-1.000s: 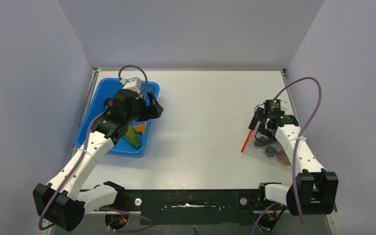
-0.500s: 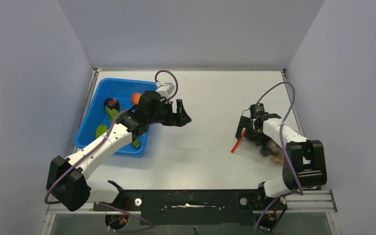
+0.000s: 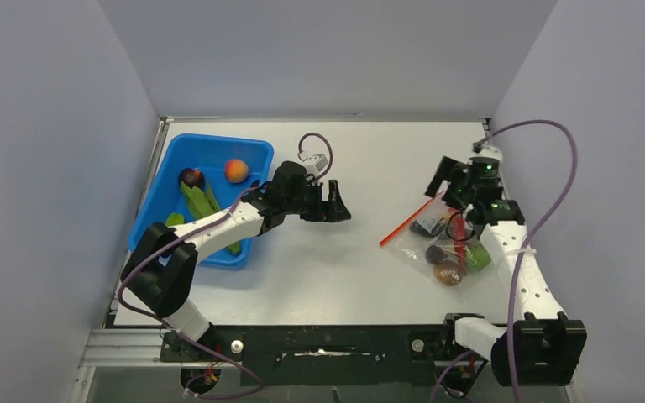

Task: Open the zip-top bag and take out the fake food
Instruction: Move the zipper food storage bag to the center of the board.

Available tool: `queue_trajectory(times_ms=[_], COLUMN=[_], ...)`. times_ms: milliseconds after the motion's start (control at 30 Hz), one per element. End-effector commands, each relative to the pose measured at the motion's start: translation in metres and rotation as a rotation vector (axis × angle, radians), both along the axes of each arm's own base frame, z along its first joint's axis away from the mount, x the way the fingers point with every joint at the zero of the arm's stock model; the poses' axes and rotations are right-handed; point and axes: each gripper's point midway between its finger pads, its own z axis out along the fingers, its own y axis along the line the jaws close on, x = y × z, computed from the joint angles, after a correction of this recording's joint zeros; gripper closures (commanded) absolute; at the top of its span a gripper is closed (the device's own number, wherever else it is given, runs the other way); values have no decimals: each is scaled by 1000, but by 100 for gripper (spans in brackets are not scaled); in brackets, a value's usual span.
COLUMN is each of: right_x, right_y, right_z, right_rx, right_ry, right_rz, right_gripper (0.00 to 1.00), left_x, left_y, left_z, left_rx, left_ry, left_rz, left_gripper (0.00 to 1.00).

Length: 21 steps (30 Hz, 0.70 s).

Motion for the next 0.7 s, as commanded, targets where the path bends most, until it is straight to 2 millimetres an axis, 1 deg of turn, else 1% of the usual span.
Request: queue_trajectory(times_ms=[0,67,100,133,167,267,300,367,467,600,667], right_x=[-9,-17,-20,-20,-18,-17,-18,-23,-30,-34,-35], right_y=[-111,-124,-123,-119,-111,-85,-73,-58,-40,-25,-20], right_z=[-22,-45,-54,-62,-69,-92,-98,-109,-119,-123,-123], right_rx=[-23,60,100,145,198,344,399,464,485,468,470], right_ry=[122,198,221,231,237,274,286,308,336,358,358], right_rz=[-371,-410,-422,-417,-405,-362,-333,-305,-257,-202,-191], right_gripper=[0,0,0,0,1,1,2,2,2,2,2], left_x=[21,24,26,28,30,36,36,36,36,32,28], left_y=[-25,-28,-30,-32,-34,-42,-45,-52,-61,-69,-73], left_z=[35,26,25,21,15,3,0,-5,-11,-27,-33], left_rx=[-117,-100,-99,-95,-89,-81,-83,-94,-118,-113,-115], left_ry=[-85,-67,-63,-54,-39,-3,11,40,70,115,132], left_rz=[-7,2,5,6,8,6,-1,-21,-37,-55,-68], left_gripper=[20,20,20,20,20,20,20,20,21,23,25])
